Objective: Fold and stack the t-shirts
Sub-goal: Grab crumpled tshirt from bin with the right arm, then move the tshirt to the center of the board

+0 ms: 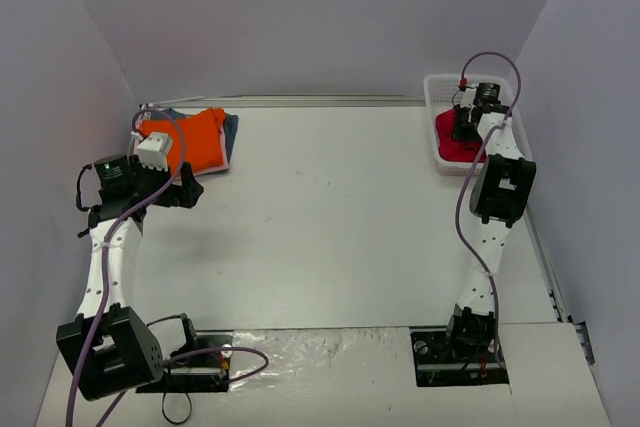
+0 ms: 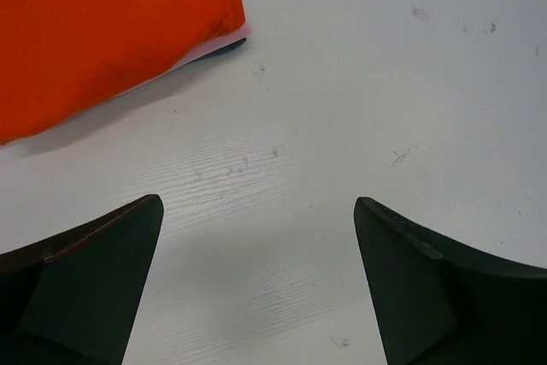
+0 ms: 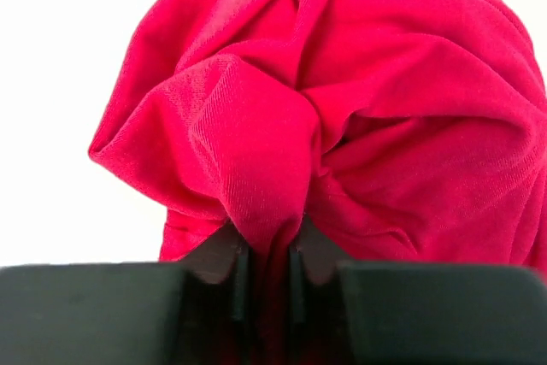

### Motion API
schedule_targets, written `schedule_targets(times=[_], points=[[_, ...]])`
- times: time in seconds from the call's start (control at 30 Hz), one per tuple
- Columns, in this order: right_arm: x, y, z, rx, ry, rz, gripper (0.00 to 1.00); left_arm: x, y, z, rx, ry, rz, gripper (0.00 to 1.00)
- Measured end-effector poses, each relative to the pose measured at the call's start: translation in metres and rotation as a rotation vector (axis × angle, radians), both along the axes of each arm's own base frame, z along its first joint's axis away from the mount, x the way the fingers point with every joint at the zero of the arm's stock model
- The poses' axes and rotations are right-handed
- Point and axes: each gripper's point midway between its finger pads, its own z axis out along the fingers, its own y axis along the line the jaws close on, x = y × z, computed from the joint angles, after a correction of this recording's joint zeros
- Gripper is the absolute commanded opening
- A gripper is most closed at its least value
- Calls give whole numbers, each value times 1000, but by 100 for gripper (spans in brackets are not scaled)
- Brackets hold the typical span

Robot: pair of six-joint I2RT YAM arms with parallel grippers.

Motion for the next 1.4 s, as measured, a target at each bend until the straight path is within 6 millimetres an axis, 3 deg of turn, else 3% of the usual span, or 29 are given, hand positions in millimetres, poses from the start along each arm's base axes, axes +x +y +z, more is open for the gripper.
schedule_targets(times=[0.33,0.5,0.8,1.07,1.2,1.4], points=[[-8,-3,5,-75,-20,-6,0,-1,-1,0,-10,-2,-9,94],[-37,9,17,-258,-7,-22,0,0,1,1,-10,-6,-4,94],[-36,50,84,-544,-207,-42,0,-2,-1,4,-12,-21,-11,94],[-45,75,179,-795,-451,-188,0,-4,-3,6,-20,-30,-23,94],[-63,112,217,-884,-554,-204,0,-5,-3,8,-22,-37,-25,94],[-100,221,253,-827,-652,21,0,-5,-3,12,-19,-52,-26,94]])
